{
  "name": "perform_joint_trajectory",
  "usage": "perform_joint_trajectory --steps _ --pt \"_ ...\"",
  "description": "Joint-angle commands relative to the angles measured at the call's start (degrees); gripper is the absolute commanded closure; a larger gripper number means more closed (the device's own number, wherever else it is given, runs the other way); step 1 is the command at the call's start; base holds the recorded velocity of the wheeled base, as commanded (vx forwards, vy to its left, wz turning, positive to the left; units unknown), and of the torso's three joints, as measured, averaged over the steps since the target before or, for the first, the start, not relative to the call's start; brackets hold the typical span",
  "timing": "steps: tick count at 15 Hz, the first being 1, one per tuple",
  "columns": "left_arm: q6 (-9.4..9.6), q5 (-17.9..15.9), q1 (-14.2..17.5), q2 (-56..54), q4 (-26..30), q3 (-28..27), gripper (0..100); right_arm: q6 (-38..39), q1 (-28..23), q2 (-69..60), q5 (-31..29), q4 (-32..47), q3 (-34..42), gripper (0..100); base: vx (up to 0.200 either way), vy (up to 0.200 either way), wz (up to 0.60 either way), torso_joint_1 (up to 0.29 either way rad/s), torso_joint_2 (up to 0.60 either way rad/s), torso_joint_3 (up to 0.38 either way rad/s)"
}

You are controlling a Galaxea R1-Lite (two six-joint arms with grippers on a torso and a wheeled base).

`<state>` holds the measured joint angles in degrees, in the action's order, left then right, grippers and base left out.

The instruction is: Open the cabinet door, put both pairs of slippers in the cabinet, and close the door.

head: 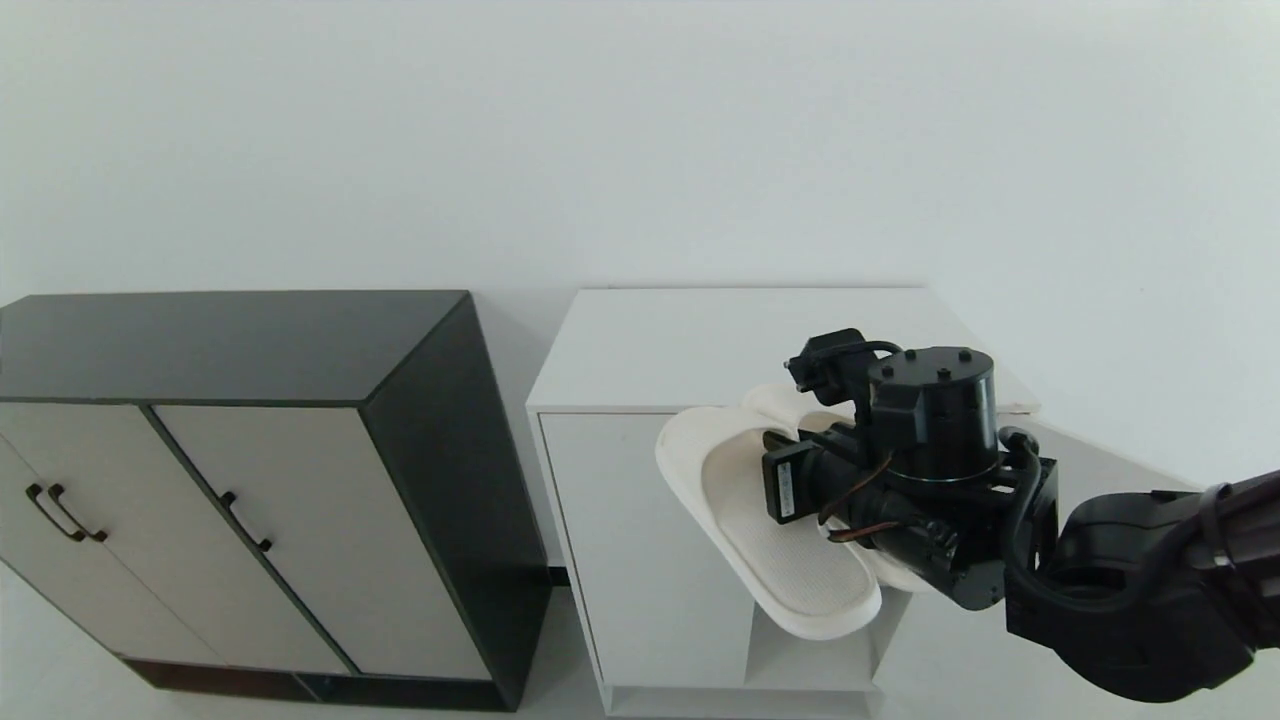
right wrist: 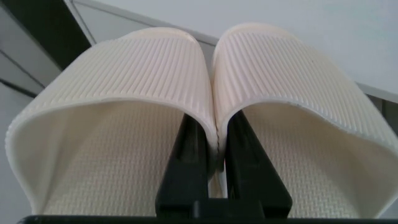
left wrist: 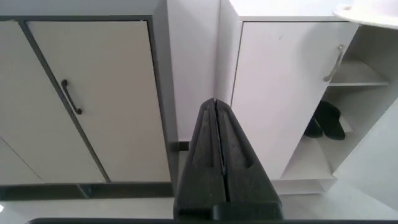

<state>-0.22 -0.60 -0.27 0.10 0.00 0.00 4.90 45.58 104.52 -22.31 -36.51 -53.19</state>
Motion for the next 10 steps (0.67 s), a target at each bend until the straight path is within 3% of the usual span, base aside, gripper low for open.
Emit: perform_joint_trajectory --steps 1,10 --pt "-0.04 0.0 0.0 0.0 0.0 0.0 100 -0.2 0.1 -1.3 0.2 -0.1 0.6 100 0.0 -0.2 0.0 -0.002 0.0 0.002" --pt "-0.13 0.0 0.0 0.0 0.0 0.0 100 -0.9 1.3 -3.8 6.3 -0.1 4.6 100 0.0 -0.2 0.0 0.003 0.0 0.003"
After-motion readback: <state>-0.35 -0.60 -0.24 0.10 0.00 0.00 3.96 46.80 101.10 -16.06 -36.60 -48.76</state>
